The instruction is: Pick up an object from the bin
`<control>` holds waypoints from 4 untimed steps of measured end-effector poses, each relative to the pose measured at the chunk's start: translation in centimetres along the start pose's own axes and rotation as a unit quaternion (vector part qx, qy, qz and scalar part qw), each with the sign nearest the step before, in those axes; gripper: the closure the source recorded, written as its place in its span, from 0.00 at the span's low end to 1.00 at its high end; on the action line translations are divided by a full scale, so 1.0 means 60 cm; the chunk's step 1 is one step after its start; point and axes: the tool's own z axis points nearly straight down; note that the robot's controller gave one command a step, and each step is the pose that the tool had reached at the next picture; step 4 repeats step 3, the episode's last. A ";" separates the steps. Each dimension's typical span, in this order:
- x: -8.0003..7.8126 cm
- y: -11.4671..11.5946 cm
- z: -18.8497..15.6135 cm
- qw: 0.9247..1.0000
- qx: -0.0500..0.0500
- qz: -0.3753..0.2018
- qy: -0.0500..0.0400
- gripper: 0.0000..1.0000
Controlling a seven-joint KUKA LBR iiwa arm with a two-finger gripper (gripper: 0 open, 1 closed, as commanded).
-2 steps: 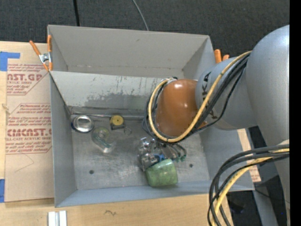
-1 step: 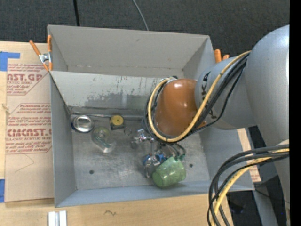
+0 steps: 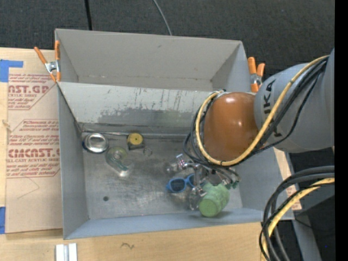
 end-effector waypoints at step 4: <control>0.041 -0.150 -0.168 0.994 0.003 -0.111 -0.003 1.00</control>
Offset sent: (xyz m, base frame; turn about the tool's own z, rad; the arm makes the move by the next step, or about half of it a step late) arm 0.0094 -0.0208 -0.0334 -0.0558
